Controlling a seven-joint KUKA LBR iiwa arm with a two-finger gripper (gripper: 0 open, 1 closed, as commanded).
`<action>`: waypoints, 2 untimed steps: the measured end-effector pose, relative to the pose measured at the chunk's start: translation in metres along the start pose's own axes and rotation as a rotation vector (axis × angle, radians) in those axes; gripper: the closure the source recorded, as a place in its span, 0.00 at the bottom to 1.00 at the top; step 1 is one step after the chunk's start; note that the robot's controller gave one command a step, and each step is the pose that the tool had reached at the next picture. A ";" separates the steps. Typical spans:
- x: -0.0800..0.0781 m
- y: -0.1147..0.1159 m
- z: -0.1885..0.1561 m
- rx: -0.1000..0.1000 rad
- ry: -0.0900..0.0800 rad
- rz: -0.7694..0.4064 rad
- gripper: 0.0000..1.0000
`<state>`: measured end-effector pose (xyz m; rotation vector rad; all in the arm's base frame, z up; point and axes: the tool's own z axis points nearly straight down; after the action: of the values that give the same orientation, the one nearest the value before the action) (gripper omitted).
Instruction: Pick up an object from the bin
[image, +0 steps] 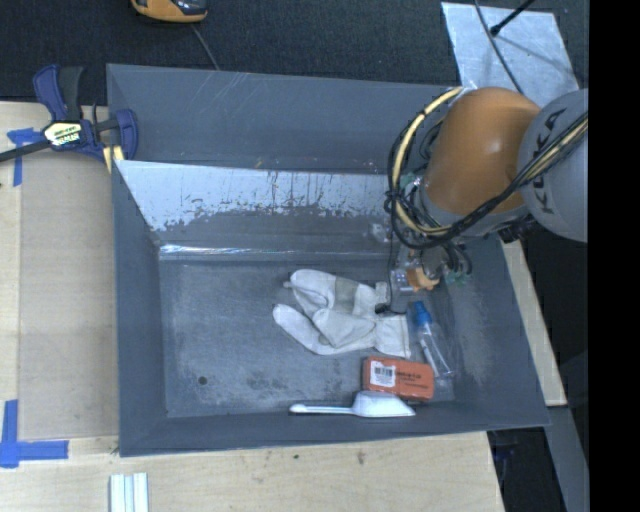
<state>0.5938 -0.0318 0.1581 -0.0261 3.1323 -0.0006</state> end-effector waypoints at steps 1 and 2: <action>0.006 0.024 0.070 0.000 0.004 0.079 1.00; 0.005 0.024 0.070 0.001 0.004 0.079 1.00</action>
Offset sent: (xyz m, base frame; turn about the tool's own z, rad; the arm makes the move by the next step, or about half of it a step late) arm 0.0000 0.0000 0.0000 0.0000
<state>0.5886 -0.0076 0.0879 0.0973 3.1346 -0.0010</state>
